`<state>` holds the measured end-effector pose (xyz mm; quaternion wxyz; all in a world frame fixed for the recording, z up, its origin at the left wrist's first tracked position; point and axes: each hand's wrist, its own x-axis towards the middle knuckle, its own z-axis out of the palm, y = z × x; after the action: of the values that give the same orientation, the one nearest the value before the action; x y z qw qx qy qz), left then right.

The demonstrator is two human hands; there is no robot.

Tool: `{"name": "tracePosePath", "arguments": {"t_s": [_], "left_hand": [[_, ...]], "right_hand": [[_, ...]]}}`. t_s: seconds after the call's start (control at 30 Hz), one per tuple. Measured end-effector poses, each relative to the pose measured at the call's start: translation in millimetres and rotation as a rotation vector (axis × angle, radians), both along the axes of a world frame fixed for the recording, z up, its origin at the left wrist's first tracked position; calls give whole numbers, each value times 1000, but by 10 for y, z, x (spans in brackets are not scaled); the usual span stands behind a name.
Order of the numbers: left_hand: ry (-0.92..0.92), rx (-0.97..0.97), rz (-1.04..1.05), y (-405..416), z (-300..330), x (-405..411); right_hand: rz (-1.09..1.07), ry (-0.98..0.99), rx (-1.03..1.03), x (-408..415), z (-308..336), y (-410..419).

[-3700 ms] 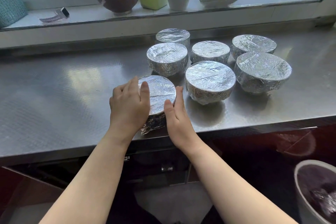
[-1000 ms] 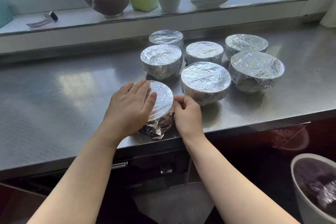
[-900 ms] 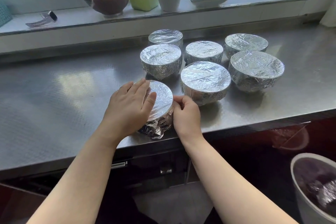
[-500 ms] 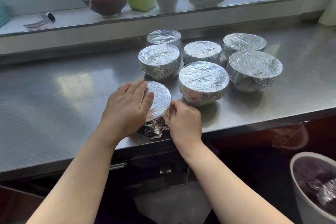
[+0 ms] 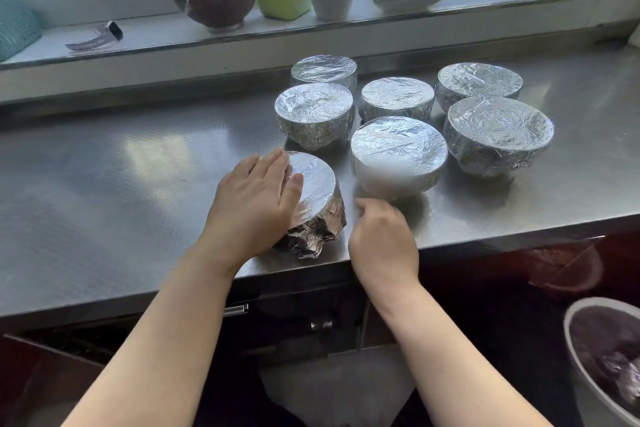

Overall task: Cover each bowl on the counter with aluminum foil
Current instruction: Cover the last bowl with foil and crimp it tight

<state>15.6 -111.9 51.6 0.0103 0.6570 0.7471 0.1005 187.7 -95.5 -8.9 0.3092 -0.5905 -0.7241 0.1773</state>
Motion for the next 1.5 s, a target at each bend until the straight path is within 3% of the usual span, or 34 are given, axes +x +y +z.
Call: {"name": "tracePosePath", "arguments": {"t_s": [0.1,0.17,0.23,0.3,0.4,0.8,1.07,1.27,1.5], "left_hand": [[0,-11,21,-11,2,32],[5,-15,36,-18,1,56],[1,-9,63,-37,3,106],[-5,-1,101,-55,-5,168],[-18,23,155,-73,-16,237],[7,-40,35,-151,95,24],[-34,-17,6,-77,179,-126],[8,-37,-186,16,66,-151],[-20,-65,-158,20,68,-138]], "right_hand": [[-52,31,46,58,37,3],[-63,227,234,23,105,-29],[79,398,352,-84,143,-41],[276,453,283,-223,142,-19],[372,471,111,-366,101,27],[494,213,-76,-160,155,78],[527,200,-181,-59,275,90],[534,214,-202,-51,304,86],[522,207,-148,-38,185,115]]}}
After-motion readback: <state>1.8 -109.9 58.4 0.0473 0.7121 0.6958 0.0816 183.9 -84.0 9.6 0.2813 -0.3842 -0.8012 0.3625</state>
